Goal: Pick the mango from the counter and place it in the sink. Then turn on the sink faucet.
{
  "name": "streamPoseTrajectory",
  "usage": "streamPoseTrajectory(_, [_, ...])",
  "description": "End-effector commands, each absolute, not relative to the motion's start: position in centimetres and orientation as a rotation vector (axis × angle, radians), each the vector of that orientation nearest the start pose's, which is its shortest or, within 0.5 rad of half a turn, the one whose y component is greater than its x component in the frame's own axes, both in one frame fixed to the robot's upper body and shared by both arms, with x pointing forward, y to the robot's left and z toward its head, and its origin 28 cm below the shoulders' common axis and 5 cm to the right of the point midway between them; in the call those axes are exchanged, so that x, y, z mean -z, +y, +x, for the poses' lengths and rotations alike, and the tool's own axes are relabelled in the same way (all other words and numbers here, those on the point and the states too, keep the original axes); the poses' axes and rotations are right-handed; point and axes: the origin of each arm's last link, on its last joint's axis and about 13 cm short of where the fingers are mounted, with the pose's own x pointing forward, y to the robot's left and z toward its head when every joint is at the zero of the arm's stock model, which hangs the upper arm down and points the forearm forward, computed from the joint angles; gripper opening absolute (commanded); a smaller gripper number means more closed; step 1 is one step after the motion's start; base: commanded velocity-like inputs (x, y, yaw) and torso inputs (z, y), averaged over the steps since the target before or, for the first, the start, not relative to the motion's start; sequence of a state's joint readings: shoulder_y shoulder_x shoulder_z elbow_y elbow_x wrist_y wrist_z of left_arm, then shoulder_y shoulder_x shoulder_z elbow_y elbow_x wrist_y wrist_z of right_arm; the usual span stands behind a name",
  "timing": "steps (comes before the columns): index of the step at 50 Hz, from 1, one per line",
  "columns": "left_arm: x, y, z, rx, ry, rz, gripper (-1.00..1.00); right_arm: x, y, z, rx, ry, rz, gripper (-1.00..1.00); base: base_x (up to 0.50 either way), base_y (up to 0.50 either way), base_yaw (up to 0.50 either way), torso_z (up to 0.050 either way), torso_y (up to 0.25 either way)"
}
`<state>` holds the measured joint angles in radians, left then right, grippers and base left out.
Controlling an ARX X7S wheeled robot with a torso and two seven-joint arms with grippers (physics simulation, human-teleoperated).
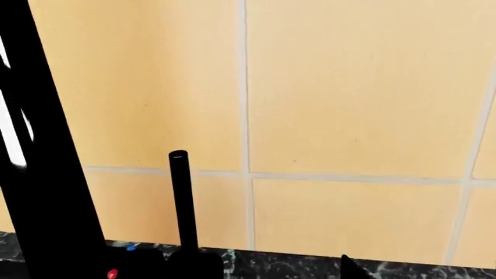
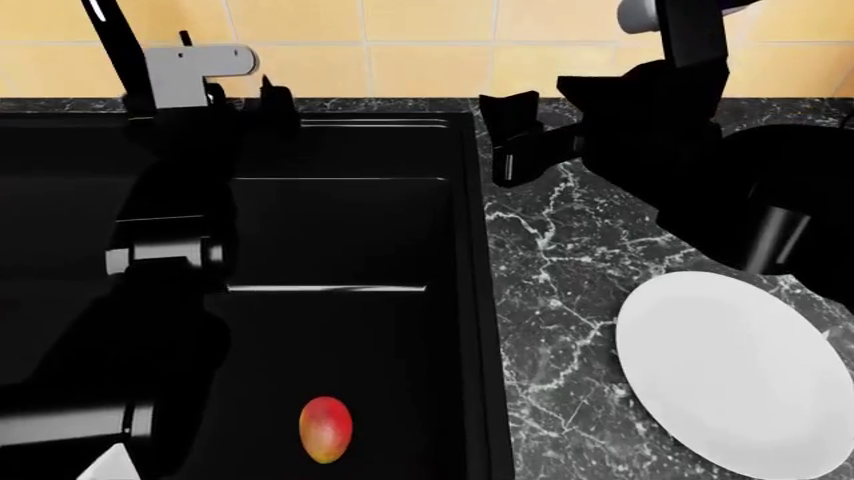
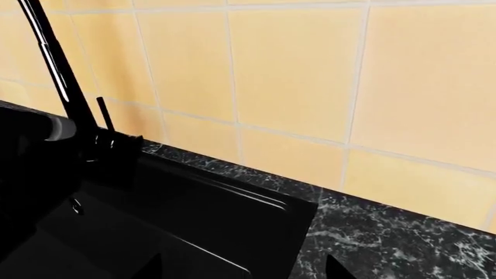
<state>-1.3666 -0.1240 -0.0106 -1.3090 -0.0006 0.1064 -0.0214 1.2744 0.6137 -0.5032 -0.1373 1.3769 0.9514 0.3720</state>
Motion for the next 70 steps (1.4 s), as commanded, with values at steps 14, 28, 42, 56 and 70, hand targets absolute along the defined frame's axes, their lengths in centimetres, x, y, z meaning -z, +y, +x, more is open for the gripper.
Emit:
streamPoseTrajectory(14, [-23.8,26.0,43.8,-0.133,-0.200,0.055,1.00,-31.0,-12.0,29.3,-0.500,0.052,-0.018,1.00,0.00,0.00,0.00,0.000,0.000])
streamPoseTrajectory(28, [-24.9,26.5,43.9,-0.158,-0.215,0.061,1.00,-31.0,-12.0,29.3,-0.499,0.054,-0.014,1.00,0.00,0.00,0.00,0.000,0.000])
streamPoseTrajectory(42, [-24.7,26.4,43.9,-0.157,-0.211,0.060,1.00,-31.1,-12.0,29.3,-0.500,0.053,-0.015,1.00,0.00,0.00,0.00,0.000,0.000])
streamPoseTrajectory(56, [-24.7,26.5,43.8,-0.166,-0.210,0.032,1.00,-30.9,-12.1,29.3,-0.498,0.055,-0.013,1.00,0.00,0.00,0.00,0.000,-0.098])
streamPoseTrajectory(70, [-24.8,26.4,43.9,-0.162,-0.225,0.050,1.00,-30.8,-12.1,29.3,-0.497,0.058,-0.013,1.00,0.00,0.00,0.00,0.000,0.000])
